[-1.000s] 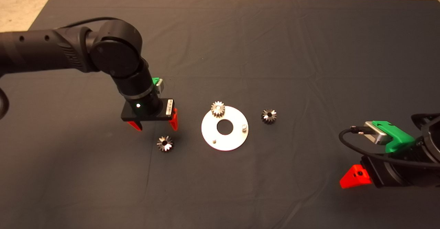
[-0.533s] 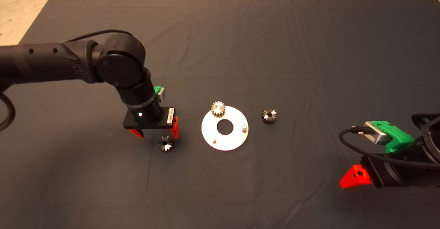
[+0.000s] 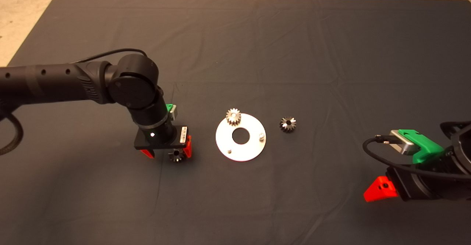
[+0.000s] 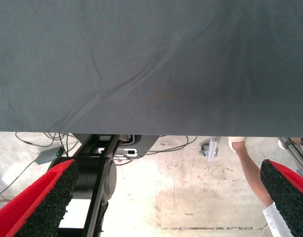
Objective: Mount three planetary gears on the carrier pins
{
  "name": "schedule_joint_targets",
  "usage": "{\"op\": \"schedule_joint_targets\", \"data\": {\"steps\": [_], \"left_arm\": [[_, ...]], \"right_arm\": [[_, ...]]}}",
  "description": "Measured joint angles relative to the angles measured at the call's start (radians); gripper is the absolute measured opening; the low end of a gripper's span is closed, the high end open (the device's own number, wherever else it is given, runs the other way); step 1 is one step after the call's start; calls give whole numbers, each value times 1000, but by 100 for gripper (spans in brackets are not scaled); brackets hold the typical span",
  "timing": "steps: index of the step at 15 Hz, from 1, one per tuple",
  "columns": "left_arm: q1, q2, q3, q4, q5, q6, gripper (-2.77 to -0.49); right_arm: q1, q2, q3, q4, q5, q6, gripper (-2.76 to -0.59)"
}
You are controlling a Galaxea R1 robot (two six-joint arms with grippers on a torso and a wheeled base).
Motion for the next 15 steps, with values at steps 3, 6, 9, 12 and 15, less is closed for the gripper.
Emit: {"op": "schedule_joint_targets", "data": {"steps": [3,6,9,12,15], "left_arm": [[0,0,0,12,-17,4,-91],[3,3,0,19,-23,8,-91],[31,3,-1,31,-25,17,-91],[42,5,-1,42,-34,18,-91],[42,7,-1,70,-37,18,-91]], "right_arm": [[0,0,0,0,0,0,-61],[0,0,0,0,0,0,-61],[0,0,0,0,0,0,-61],[0,0,0,0,0,0,-61],[0,0,0,0,0,0,-61]]}}
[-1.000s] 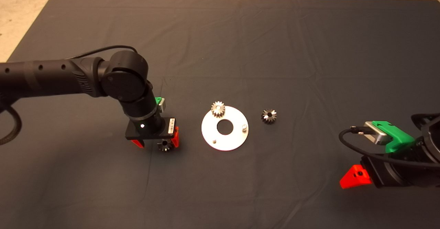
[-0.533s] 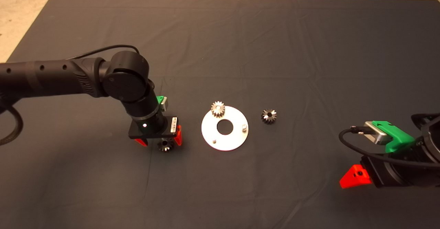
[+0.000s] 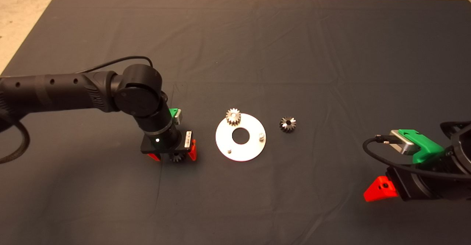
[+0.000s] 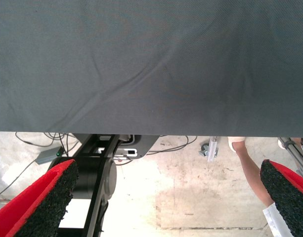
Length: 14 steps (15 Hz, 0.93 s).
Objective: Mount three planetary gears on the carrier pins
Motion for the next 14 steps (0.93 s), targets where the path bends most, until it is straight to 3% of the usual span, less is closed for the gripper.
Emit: {"op": "schedule_joint_targets", "data": {"steps": [3,14], "left_arm": [[0,1,0,3,-1,0,-92],[0,1,0,13,-1,0,-132]], "right_arm": [[0,0,0,0,0,0,-61],[0,0,0,0,0,0,-61]]}}
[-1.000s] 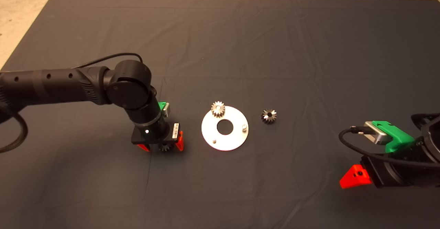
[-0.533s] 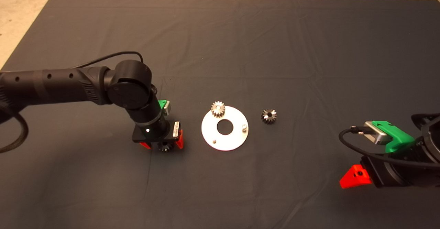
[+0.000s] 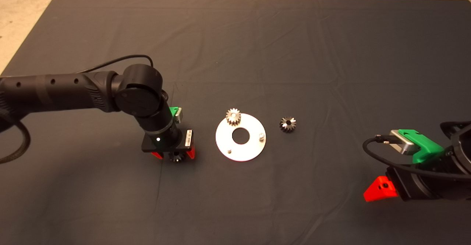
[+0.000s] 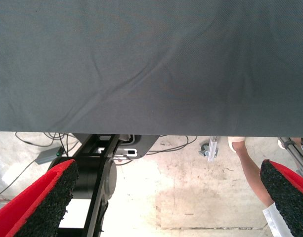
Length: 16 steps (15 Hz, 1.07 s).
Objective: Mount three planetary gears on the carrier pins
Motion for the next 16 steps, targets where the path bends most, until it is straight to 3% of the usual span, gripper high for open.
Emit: {"op": "schedule_joint_targets", "data": {"steps": [3,8,11,12,16], "left_arm": [[0,0,0,14,0,1,-145],[1,0,0,15,0,9,-146],[21,0,0,19,-1,9,-146],[25,0,0,19,-1,9,-157],[30,0,0,44,-3,22,-161]], "right_arm": [[0,0,0,0,0,0,-61],[0,0,0,0,0,0,-61],[0,0,0,0,0,0,-61],[0,0,0,0,0,0,-61],[0,0,0,0,0,0,-61]]}}
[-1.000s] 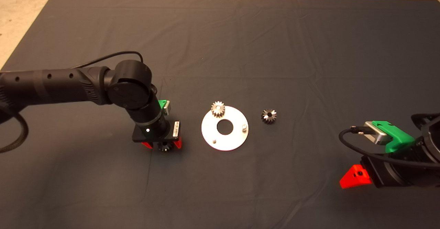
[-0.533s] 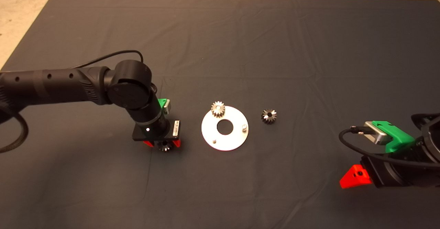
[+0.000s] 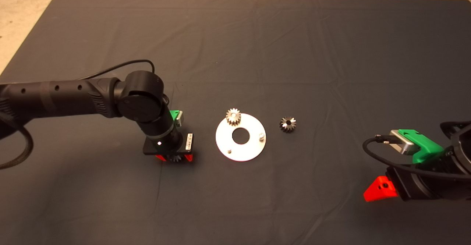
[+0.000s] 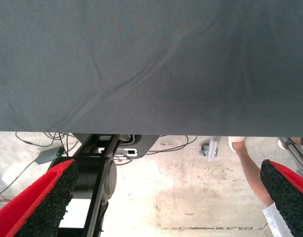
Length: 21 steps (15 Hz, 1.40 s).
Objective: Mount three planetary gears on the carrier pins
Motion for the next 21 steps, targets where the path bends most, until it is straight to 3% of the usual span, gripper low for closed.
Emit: {"op": "schedule_joint_targets", "data": {"steps": [6,21], "left_arm": [[0,0,2,3,0,5,-161],[0,30,7,4,12,6,-213]], "right_arm": [[0,0,0,0,0,0,-61],[0,0,1,0,0,0,-61]]}}
